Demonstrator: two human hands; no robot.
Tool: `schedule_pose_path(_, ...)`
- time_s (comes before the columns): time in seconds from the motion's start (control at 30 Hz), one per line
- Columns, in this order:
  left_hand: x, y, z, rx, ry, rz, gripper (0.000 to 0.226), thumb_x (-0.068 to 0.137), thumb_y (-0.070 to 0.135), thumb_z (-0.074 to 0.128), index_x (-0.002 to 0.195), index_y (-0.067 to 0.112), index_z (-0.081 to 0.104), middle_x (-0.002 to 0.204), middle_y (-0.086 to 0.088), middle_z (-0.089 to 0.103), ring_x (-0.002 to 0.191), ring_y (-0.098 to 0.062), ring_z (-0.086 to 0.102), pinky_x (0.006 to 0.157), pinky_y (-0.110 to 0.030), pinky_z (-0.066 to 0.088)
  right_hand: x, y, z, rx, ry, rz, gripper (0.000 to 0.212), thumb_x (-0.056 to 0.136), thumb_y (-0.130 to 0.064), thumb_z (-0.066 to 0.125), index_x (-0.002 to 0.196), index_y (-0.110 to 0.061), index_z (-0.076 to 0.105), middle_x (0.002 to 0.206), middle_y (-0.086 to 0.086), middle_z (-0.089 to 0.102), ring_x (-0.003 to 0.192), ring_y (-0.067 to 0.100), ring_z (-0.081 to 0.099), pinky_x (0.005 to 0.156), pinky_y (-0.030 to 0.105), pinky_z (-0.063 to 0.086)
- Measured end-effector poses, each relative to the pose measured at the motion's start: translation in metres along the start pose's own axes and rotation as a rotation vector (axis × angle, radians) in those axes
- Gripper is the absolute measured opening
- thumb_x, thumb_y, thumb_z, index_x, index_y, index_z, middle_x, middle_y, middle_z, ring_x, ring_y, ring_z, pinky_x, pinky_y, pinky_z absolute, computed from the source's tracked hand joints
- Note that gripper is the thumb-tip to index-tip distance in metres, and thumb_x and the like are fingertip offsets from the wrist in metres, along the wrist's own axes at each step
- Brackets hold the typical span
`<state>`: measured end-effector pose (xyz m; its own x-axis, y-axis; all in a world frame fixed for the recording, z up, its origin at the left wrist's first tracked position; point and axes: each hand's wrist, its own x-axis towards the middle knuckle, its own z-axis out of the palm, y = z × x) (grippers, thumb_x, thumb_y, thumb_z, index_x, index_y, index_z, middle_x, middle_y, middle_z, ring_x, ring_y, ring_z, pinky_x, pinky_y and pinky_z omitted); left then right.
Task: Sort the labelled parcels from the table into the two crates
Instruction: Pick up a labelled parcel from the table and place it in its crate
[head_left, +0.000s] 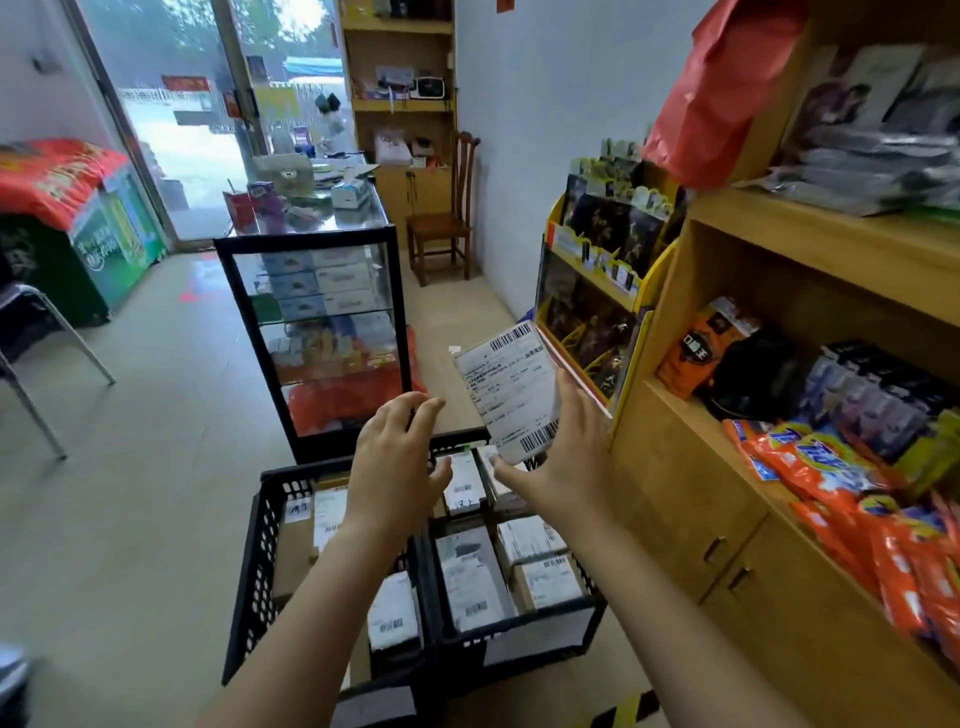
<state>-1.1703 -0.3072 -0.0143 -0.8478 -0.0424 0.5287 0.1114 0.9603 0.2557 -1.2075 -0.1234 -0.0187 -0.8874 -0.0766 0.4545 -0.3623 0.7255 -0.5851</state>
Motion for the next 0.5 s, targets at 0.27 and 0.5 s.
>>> schedule_pose_path(0.27,0.057,-0.052,0.071,0.002,-0.097,-0.018,0.067,0.065,0.018,0.084,0.126,0.007,0.058,0.122,-0.011,0.059,0.112,-0.032,0.057,0.094,-0.045,0.048,0.06,0.045,0.068,0.021,-0.151,0.018,0.116,0.065,-0.05,0.081,0.153,-0.025,0.009,0.152,-0.004,0.023,0.142,0.019,0.021,0.114,0.042,0.032)
schedule_pose_path(0.5,0.046,-0.074,0.142,-0.129,-0.33,-0.13,0.085,0.077,0.022,0.077,0.149,0.012,0.032,0.144,-0.011,0.043,0.132,-0.03,0.04,0.109,-0.04,0.034,0.058,0.098,0.126,0.066,-0.414,0.069,0.114,0.062,-0.038,0.084,0.153,-0.021,0.017,0.15,-0.006,0.024,0.137,0.015,0.023,0.109,0.03,0.027)
